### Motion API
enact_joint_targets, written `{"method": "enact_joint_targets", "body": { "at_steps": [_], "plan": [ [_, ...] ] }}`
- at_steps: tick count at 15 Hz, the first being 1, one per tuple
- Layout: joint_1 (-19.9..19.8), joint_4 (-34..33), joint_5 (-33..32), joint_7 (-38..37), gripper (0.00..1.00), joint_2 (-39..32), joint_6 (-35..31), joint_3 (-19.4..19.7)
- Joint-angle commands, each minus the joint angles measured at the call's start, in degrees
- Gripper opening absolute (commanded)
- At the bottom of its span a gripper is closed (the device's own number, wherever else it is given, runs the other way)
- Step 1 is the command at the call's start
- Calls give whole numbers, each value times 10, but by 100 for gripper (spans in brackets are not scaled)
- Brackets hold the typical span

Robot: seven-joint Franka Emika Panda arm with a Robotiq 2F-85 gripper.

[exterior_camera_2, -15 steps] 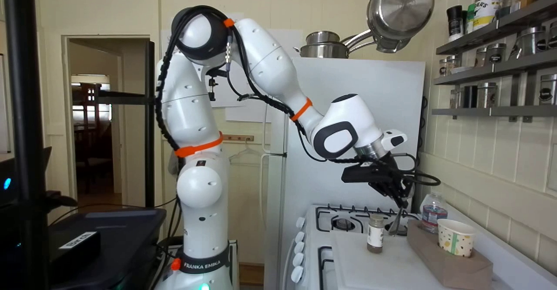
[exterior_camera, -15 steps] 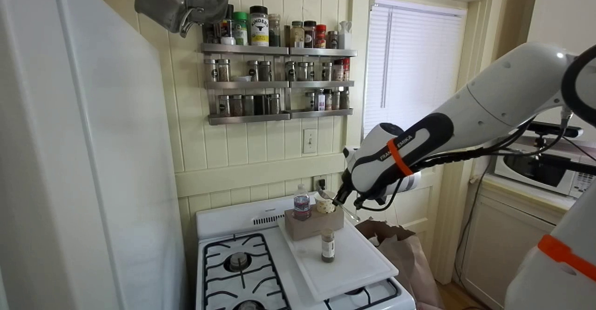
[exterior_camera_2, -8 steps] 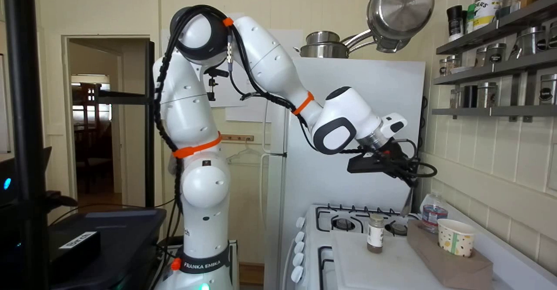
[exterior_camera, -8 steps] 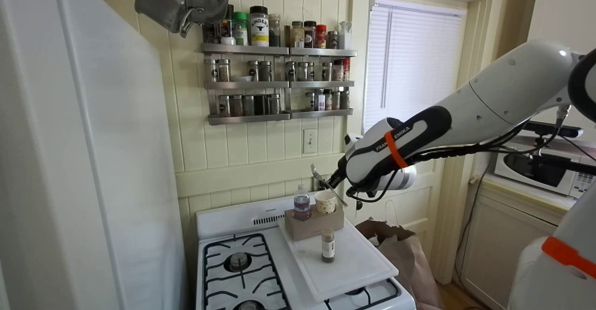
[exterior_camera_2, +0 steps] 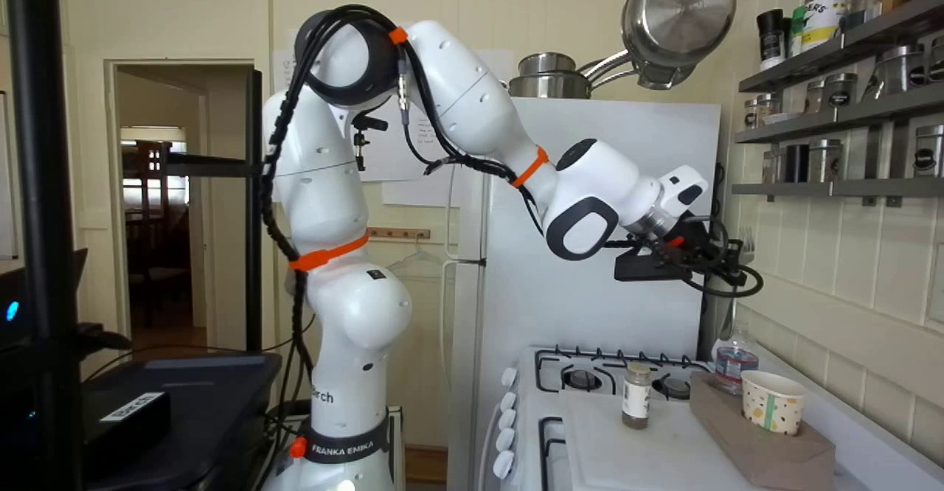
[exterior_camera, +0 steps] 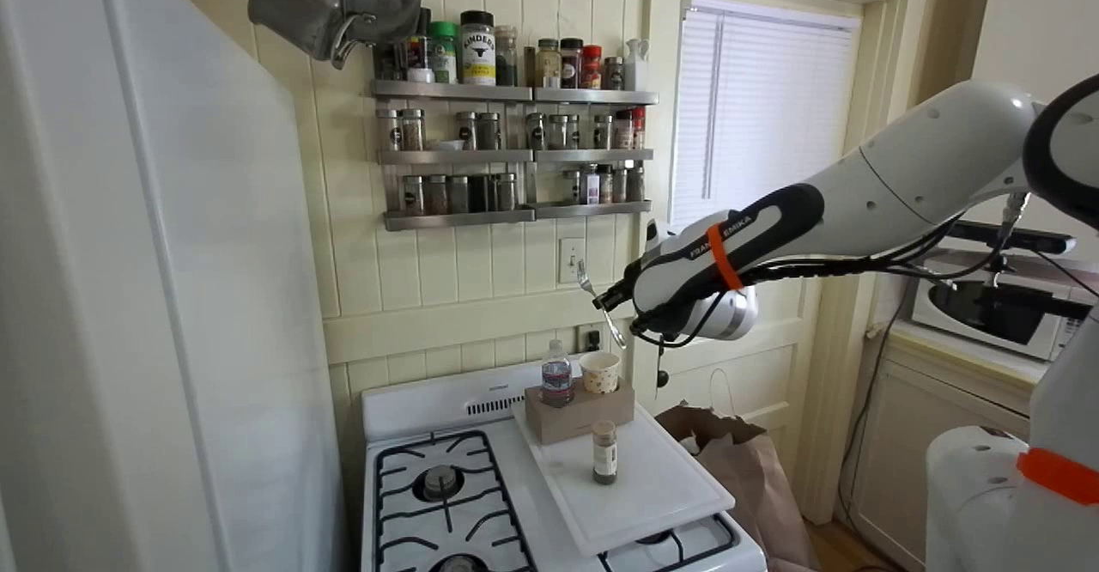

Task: Put the fork in the coffee cup on the right.

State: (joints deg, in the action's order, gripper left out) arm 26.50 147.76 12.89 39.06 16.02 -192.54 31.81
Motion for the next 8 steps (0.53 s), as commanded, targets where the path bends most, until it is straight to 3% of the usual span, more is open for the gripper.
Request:
{"method": "enact_joint_targets", "body": {
  "at_steps": [1,8],
  "plan": [
    [110,-21,-12,-27,2,-15,-32,124],
    [306,-66,-15,-34,2,-34,-23,353]
  ]
}}
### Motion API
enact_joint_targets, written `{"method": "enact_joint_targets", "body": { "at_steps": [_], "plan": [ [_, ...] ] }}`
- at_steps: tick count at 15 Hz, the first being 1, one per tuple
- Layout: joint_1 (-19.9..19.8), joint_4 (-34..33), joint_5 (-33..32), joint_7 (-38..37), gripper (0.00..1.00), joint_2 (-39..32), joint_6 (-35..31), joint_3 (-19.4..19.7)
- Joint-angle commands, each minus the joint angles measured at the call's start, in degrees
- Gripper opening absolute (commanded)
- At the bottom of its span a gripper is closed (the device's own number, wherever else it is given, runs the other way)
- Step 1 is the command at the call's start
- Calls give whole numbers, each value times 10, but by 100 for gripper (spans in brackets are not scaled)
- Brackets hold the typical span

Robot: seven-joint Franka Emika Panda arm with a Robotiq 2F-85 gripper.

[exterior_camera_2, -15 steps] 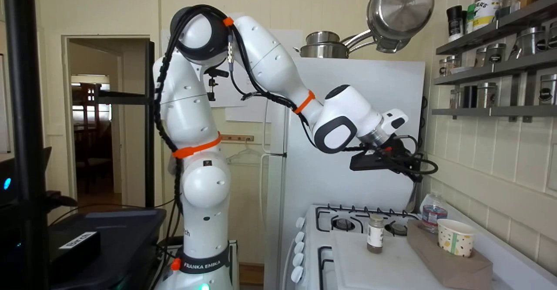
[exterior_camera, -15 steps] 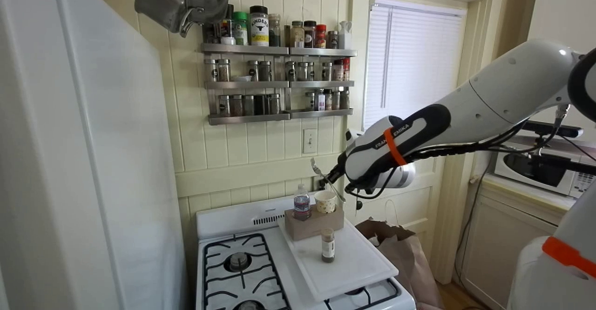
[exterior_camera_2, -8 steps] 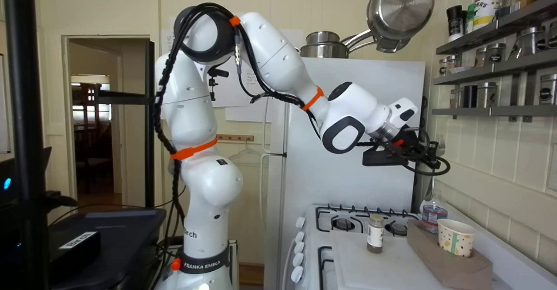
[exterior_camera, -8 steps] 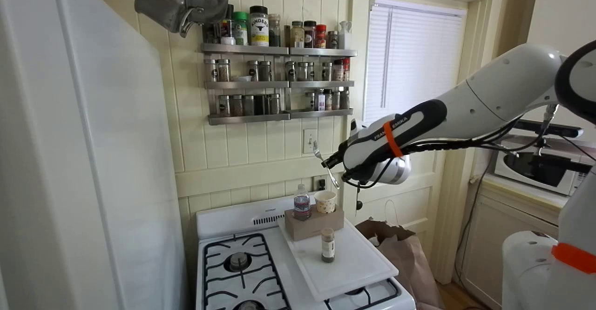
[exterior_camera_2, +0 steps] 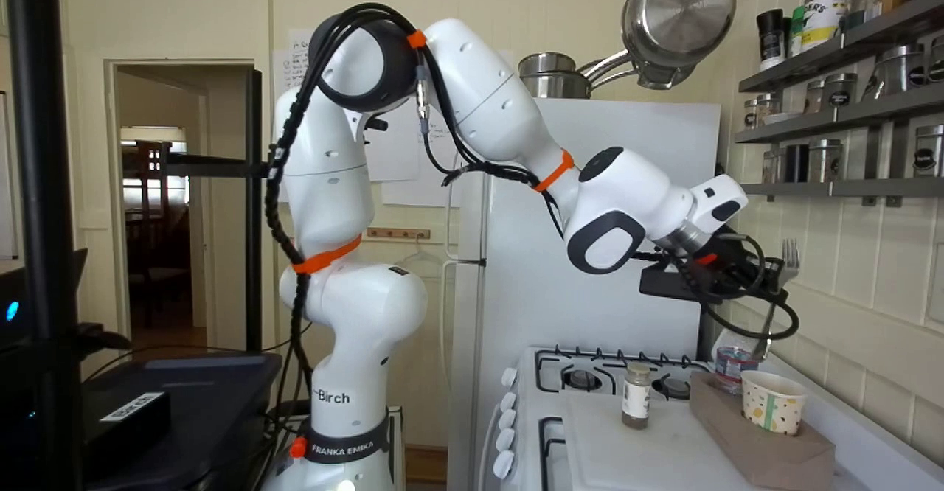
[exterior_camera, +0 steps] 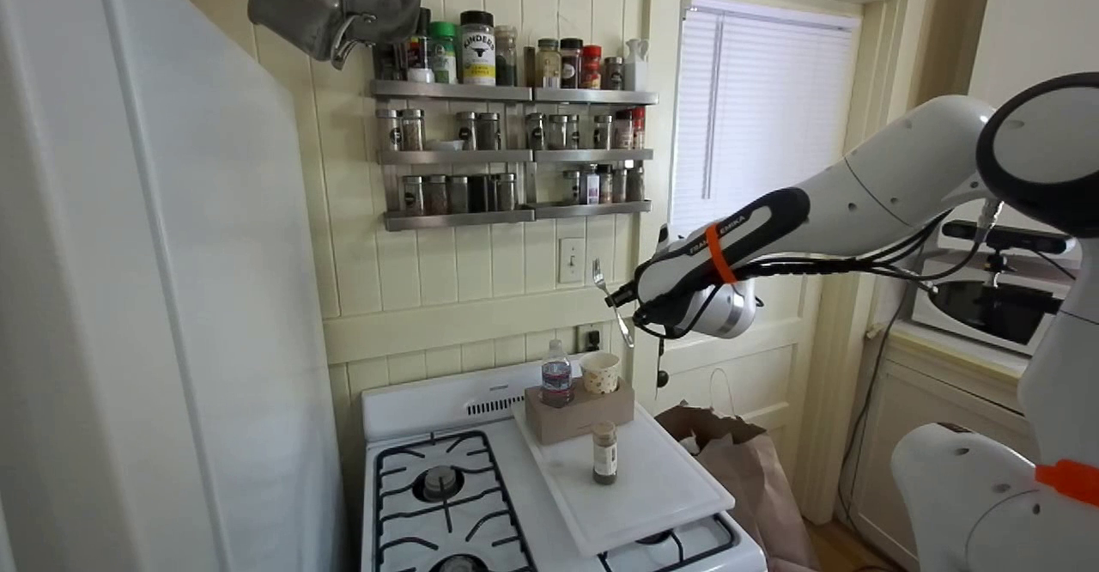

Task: Put the fork in the coffee cup on the right.

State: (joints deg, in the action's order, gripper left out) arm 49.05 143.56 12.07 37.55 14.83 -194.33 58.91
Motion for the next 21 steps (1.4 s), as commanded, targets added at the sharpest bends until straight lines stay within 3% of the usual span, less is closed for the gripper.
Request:
{"method": "enact_joint_targets", "body": {
  "at_steps": [1,5,6,8,9,15,21],
  "plan": [
    [110,-29,-5,-18,2,-24,-6,112],
    [223,-54,12,-24,2,-45,6,227],
    [176,-36,2,-5,9,-17,0,178],
    [207,-44,3,-11,9,-25,0,211],
    [219,-44,0,-11,2,-19,-9,221],
    [308,-56,-5,-13,2,-4,-37,285],
    [416,-69,2,-5,2,10,-23,399]
  ]
}}
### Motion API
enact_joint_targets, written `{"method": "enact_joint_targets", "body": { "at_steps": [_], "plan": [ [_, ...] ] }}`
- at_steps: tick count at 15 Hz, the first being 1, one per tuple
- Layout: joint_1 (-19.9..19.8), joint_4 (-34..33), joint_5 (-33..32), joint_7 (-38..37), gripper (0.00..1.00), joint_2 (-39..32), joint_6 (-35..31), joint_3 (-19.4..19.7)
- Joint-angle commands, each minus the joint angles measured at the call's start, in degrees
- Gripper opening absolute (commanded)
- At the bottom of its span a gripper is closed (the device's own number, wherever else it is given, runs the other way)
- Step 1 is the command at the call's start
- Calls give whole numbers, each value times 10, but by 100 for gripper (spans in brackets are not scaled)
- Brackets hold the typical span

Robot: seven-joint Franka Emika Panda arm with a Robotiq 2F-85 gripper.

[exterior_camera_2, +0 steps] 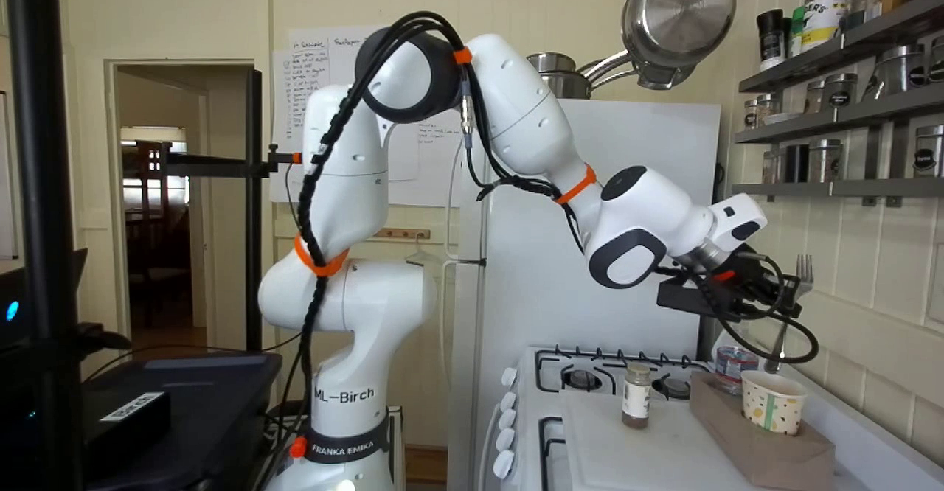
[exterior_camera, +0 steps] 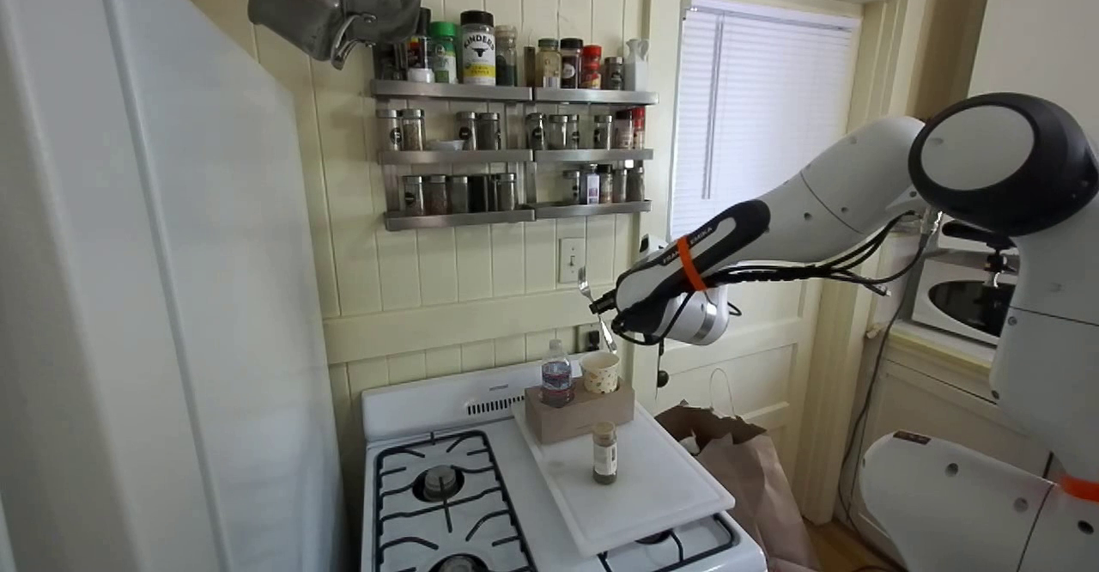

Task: Put the fork in the coffee cup on the right.

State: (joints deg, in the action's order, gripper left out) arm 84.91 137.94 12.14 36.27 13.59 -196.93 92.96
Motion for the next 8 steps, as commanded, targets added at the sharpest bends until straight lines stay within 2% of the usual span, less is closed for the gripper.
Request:
{"method": "enact_joint_targets", "body": {
  "at_steps": [1,7,8],
  "plan": [
    [79,-17,3,9,2,24,7,80],
    [212,-36,9,22,2,37,11,203],
    [231,-37,19,19,2,21,23,225]
  ]
}}
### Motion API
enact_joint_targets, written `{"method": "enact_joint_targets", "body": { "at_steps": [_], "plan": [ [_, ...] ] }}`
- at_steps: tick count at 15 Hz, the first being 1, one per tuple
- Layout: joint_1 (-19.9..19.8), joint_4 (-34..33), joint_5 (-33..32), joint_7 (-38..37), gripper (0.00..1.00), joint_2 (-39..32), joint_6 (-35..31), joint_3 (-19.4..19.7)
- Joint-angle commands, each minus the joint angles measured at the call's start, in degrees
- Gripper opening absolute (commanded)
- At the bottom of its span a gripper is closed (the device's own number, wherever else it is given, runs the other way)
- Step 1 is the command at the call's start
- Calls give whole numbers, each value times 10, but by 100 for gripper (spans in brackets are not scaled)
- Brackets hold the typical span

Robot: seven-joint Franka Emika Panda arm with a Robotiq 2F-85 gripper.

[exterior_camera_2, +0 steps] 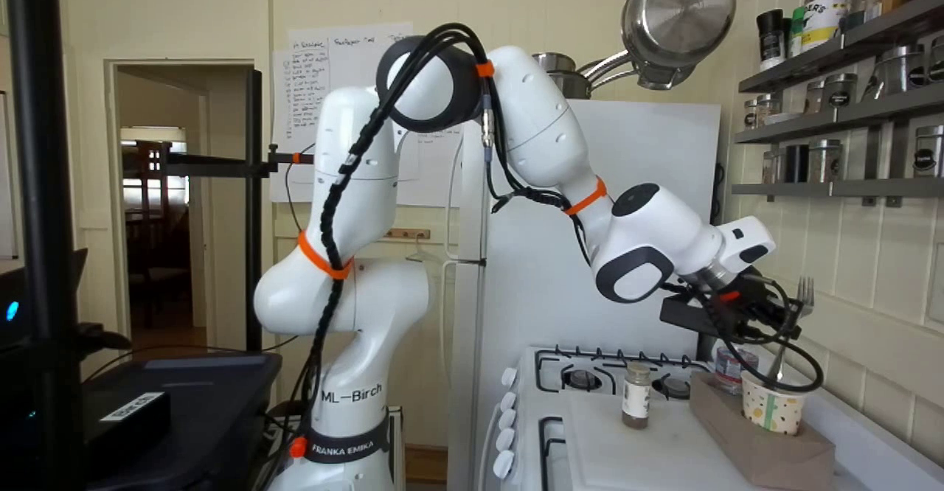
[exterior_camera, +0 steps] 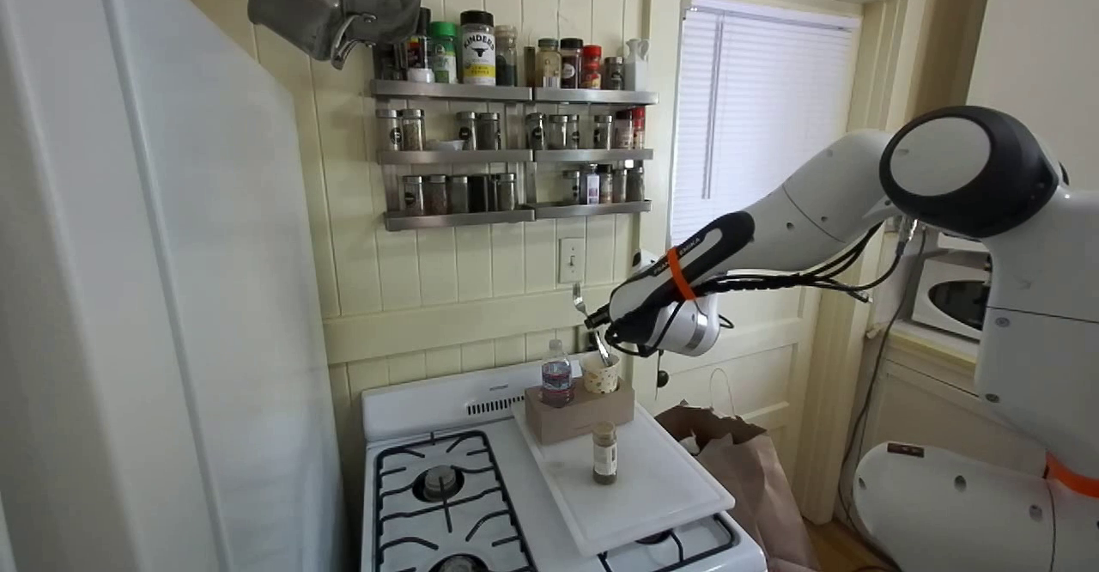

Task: Put the fork in the coffee cup on the right.

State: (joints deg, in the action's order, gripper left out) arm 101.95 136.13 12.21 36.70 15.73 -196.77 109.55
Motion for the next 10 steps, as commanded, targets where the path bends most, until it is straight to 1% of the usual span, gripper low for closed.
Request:
{"method": "enact_joint_targets", "body": {
  "at_steps": [1,2,3,4,9,10],
  "plan": [
    [20,-3,2,0,9,1,1,20],
    [36,-6,3,1,9,1,3,36],
    [45,-7,4,1,9,1,3,44],
    [48,-9,4,1,2,1,3,48],
    [104,-22,9,13,2,38,-5,104],
    [116,-27,8,16,2,46,3,118]
  ]
}}
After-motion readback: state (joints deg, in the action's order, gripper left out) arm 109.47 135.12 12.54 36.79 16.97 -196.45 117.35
